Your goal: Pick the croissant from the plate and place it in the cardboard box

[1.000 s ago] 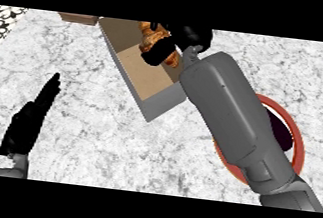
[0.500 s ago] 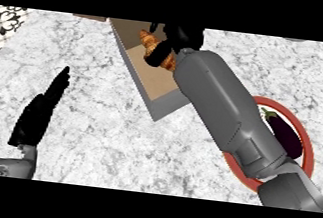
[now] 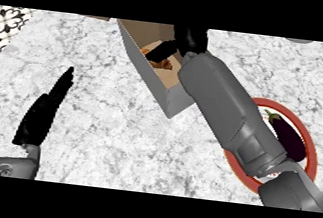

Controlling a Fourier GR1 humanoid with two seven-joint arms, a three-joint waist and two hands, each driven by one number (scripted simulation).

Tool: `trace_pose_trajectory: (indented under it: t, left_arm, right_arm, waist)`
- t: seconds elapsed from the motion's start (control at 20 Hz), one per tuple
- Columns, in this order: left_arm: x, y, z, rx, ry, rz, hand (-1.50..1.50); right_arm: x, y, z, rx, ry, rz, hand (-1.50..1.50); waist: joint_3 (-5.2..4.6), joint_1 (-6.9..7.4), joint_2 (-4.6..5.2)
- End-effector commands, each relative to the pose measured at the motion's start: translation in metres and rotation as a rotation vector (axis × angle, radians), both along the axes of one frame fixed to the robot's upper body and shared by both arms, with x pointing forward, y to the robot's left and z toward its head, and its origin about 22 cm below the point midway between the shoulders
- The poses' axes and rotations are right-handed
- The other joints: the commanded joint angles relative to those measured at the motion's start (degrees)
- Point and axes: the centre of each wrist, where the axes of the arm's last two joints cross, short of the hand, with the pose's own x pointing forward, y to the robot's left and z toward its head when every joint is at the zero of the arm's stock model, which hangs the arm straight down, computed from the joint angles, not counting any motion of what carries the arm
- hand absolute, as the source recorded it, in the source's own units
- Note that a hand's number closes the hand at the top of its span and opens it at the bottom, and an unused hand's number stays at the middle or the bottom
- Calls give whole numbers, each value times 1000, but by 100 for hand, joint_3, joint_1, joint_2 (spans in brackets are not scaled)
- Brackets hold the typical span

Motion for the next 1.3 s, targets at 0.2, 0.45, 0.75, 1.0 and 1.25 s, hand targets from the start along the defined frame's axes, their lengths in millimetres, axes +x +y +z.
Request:
trace_pose_trajectory:
  t: [0.2, 0.45, 0.75, 1.0, 1.25]
  left_arm:
    - [-7, -14, -9, -9, 14, 40, 0]
    - [-10, 12, -4, 2, 10, 57, 0]
    - [-10, 16, -7, -7, 5, 96, 0]
    - [-40, 29, -13, -13, 31, 76, 0]
    - [-29, 25, -16, -10, 28, 110, 0]
  right_arm:
    - [7, -15, 10, 390, -120, -124, -150]
    - [21, -47, 21, 544, -169, -184, -150]
    - [30, -132, 4, 593, -198, -311, -150]
    - [22, -198, -11, 616, -232, -306, -150]
    - [9, -269, 1, 586, -195, -226, -150]
  waist:
    - [11, -238, -27]
    - [7, -337, -38]
    - [8, -509, -96]
    - [7, -527, -124]
    - [4, -623, -146]
